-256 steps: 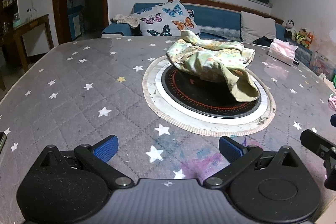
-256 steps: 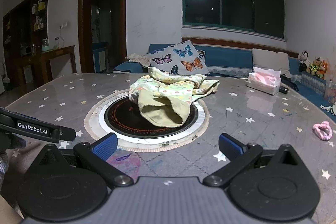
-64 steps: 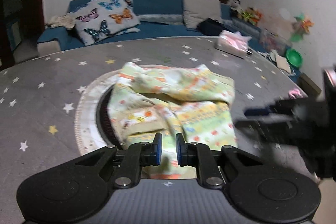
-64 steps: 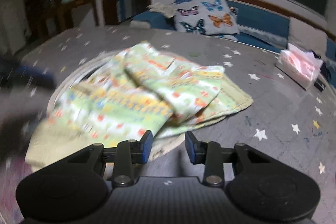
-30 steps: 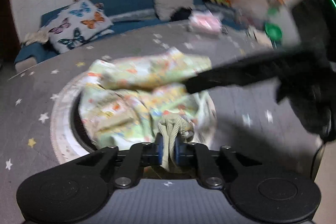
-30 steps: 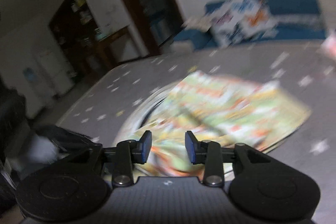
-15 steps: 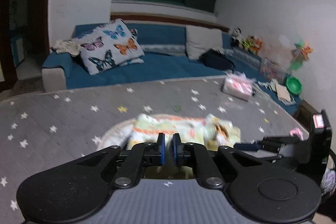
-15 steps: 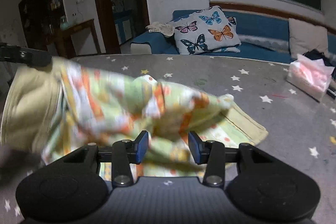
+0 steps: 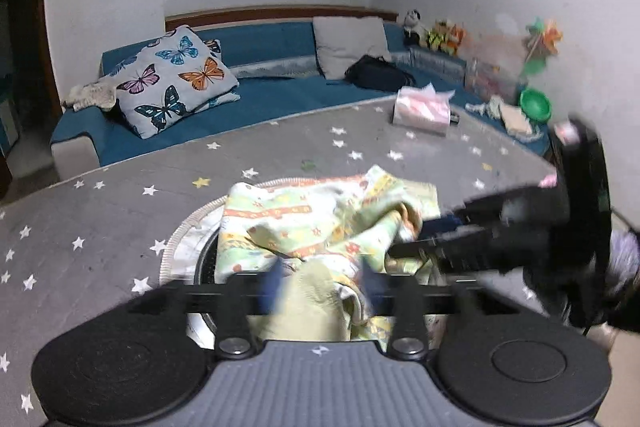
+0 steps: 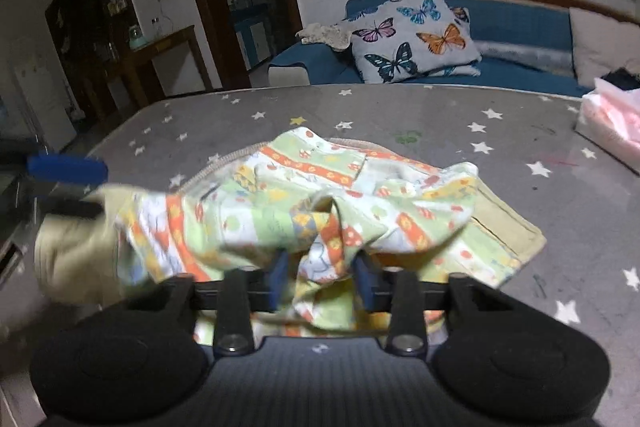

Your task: Fold clothes

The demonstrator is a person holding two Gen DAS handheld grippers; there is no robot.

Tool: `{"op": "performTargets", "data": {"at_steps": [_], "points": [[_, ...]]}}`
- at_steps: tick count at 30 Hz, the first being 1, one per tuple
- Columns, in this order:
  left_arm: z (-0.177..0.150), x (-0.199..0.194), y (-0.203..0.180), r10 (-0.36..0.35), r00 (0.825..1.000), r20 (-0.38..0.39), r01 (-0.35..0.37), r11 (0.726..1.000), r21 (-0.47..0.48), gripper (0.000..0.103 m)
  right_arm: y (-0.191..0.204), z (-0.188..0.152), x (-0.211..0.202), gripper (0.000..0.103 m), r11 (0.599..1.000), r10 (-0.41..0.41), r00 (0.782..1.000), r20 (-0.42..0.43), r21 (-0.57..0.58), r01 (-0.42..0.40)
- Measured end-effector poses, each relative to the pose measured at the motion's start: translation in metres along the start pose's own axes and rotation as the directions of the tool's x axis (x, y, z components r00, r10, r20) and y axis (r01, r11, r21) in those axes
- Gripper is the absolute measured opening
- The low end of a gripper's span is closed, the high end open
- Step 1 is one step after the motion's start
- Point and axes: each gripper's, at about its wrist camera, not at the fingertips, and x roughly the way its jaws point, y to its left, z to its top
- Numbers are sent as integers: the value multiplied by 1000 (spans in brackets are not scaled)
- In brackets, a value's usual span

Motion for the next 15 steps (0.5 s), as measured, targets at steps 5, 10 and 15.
{"op": "performTargets", "data": {"at_steps": [5,10,15], "points": [[-10,28,-4,13,998,-63,-12,1000,20,66,-1,33,2,4,998,54,997,48,33,-56],[-16,45,15,31,995,-93,-34,999,-30,29,7,69,9,4,994,98,989,107,38,-102],[-14,44,43,29,997,-74,-40,988,-147,16,14,88,18,15,994,100,983,151,34,-106]]}}
